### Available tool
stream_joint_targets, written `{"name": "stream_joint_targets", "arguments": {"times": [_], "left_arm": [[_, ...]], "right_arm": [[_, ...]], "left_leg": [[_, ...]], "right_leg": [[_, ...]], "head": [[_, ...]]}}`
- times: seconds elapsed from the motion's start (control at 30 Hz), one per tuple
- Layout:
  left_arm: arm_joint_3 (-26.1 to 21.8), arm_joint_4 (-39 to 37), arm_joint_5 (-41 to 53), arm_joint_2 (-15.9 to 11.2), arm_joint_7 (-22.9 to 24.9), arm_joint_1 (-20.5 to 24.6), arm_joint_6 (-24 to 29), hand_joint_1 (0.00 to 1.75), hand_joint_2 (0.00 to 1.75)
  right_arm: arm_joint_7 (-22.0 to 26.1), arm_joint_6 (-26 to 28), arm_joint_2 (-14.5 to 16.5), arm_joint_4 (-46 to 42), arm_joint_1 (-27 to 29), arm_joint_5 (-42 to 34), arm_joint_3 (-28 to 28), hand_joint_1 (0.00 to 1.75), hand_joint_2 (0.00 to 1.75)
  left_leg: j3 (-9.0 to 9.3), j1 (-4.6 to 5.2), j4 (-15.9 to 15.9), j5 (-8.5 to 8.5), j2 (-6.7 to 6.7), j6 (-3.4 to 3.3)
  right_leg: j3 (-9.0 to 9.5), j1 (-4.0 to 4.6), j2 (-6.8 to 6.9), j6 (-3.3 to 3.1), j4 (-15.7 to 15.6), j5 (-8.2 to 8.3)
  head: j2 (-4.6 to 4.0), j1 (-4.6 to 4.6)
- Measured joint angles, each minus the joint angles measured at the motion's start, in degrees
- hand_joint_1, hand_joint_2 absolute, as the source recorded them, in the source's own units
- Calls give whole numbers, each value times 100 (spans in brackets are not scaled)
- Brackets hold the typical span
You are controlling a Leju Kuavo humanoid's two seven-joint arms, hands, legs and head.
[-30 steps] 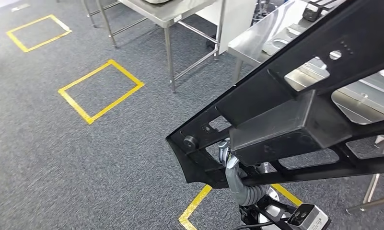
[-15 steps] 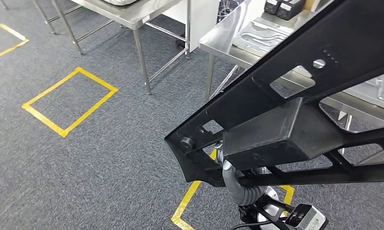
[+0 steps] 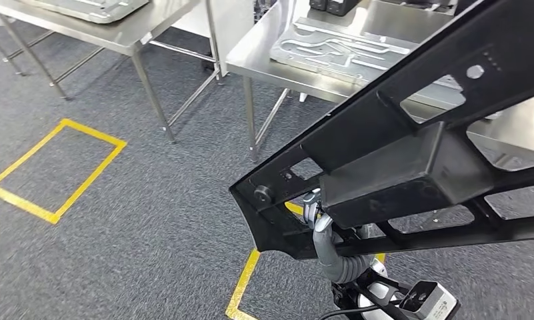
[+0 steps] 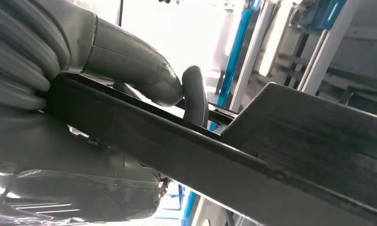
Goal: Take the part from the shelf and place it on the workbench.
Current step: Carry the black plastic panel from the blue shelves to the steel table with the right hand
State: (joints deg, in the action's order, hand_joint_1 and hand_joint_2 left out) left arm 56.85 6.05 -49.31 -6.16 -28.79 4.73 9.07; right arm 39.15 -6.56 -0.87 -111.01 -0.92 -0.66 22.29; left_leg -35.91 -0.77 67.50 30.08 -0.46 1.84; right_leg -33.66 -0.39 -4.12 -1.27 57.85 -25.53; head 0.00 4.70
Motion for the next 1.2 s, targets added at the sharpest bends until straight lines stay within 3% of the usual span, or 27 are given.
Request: {"name": "stream_joint_targets", "arguments": {"times": [0.03,0.1,0.13,0.17,0.2,0.27,0.33,0.4,0.43,0.47,0.53,0.6,0.63,0.7,0.77,0.83,0.87,0.9,0.93,0.97,1.0,1.07,1.13,1.2], "left_arm": [[0,0,0,-3,1,5,-1,0,175],[1,0,1,-8,4,10,-3,0,175],[1,0,1,-9,7,11,-4,0,175],[2,0,1,-9,11,14,-4,0,175],[2,0,0,-5,15,24,-3,0,175],[2,0,0,1,25,44,1,0,175],[2,0,0,3,44,34,2,0,175],[-4,0,0,2,75,13,2,0,175],[-7,0,0,2,90,13,1,0,175],[-10,0,0,3,101,18,-1,0,175],[-13,0,0,4,117,32,-4,0,175],[-19,0,0,4,134,38,-1,0,175],[-24,0,0,4,146,39,-5,0,175],[-37,0,0,4,171,46,-28,0,175],[-44,0,0,3,190,54,-50,0,175],[-46,0,0,2,203,44,-60,0,175],[-46,0,0,2,210,29,-63,0,175],[-46,0,0,2,216,11,-66,0,175],[-47,0,0,2,222,-2,-67,0,175],[-47,0,0,1,225,-7,-69,0,175],[-48,0,0,-3,227,-7,-72,0,175],[-48,0,0,-11,228,-5,-79,0,175],[-48,0,0,-15,232,-4,-86,0,175],[-48,0,0,-14,234,14,-95,0,175]], "right_arm": [[-1,0,0,-1,-1,0,0,175,175],[-3,1,2,-2,-1,1,0,175,175],[-7,1,5,-3,2,2,0,175,175],[-13,2,9,-4,5,4,-1,175,175],[-21,2,13,-9,12,7,-3,175,175],[-37,-3,16,-21,12,12,-11,175,175],[-47,-10,18,-26,9,17,-19,175,175],[-53,-18,21,-15,15,20,-27,175,175],[-58,-24,22,-9,16,20,-31,175,175],[-63,-31,26,-5,15,20,-33,175,175],[-70,-45,33,-2,6,20,-33,175,175],[-71,-57,49,-2,-11,20,-34,175,175],[-73,-64,60,-2,-16,20,-37,175,175],[-77,-81,78,-6,-15,20,-42,175,175],[-83,-96,90,-21,-13,22,-48,175,175],[-87,-101,109,-31,-12,23,-52,175,175],[-88,-101,117,-31,-8,23,-53,175,175],[-88,-101,121,-31,-1,22,-55,175,175],[-88,-102,122,-31,8,22,-57,175,175],[-88,-102,122,-31,16,22,-59,175,175],[-88,-102,122,-31,23,22,-61,175,175],[-88,-103,122,-31,28,22,-62,175,175],[-87,-103,122,-32,34,22,-64,175,175],[-86,-102,122,-33,51,25,-66,175,175]], "left_leg": [[155,-9,-387,-162,-154,-26],[351,-13,-866,-307,-392,-81],[366,-5,-908,-285,-417,-113],[374,-2,-924,-296,-351,-146],[384,-8,-951,-312,-278,-184],[407,-33,-1005,-344,-131,-262],[414,-27,-1022,-345,15,-305],[413,-19,-1020,-332,175,-311],[416,-18,-1018,-324,252,-306],[424,-18,-1017,-314,322,-296],[458,-7,-1011,-284,438,-259],[492,23,-1003,-246,540,-200],[507,38,-1003,-230,594,-166],[539,38,-1014,-202,692,-100],[492,14,-834,-51,546,-44],[195,-6,-166,312,249,-11],[-6,-9,246,486,162,-1],[-171,-9,558,570,120,7],[-247,-9,667,532,102,10],[-219,-12,544,381,88,8],[-99,-20,223,148,40,1],[206,-47,-545,-216,-231,-28],[345,-48,-886,-298,-410,-71],[361,-34,-910,-304,-316,-136]], "right_leg": [[-10,4,-66,18,23,-9],[-60,-7,-206,80,63,-10],[-87,-19,-274,121,67,1],[-108,-28,-345,164,59,17],[-120,-30,-326,197,69,19],[-236,-9,-64,246,294,-125],[-556,-16,261,280,942,-469],[-865,-46,359,316,1554,-676],[-886,-57,385,326,1596,-633],[-785,-65,420,328,1413,-494],[-355,-52,630,292,633,-170],[-70,-9,818,232,102,-34],[-43,13,838,205,30,-41],[-46,10,693,152,11,-24],[-26,-23,571,89,-31,3],[-15,-38,450,43,-48,12],[-15,-35,381,30,-46,12],[-13,-32,300,25,-43,10],[-8,-31,215,26,-37,7],[0,-31,132,32,-29,3],[11,-33,50,44,-17,-5],[8,-33,-93,89,29,-33],[-33,-38,-216,157,61,-40],[-61,-53,-317,237,50,-21]], "head": [[0,-1],[0,-1],[0,-2],[0,-1],[0,-2],[0,-2],[0,-3],[0,-3],[0,-3],[0,-3],[0,-3],[0,-3],[0,-3],[0,-2],[0,-2],[0,-2],[0,-2],[0,-2],[0,-2],[0,-2],[0,-2],[0,-2],[0,-2],[0,-2]]}}
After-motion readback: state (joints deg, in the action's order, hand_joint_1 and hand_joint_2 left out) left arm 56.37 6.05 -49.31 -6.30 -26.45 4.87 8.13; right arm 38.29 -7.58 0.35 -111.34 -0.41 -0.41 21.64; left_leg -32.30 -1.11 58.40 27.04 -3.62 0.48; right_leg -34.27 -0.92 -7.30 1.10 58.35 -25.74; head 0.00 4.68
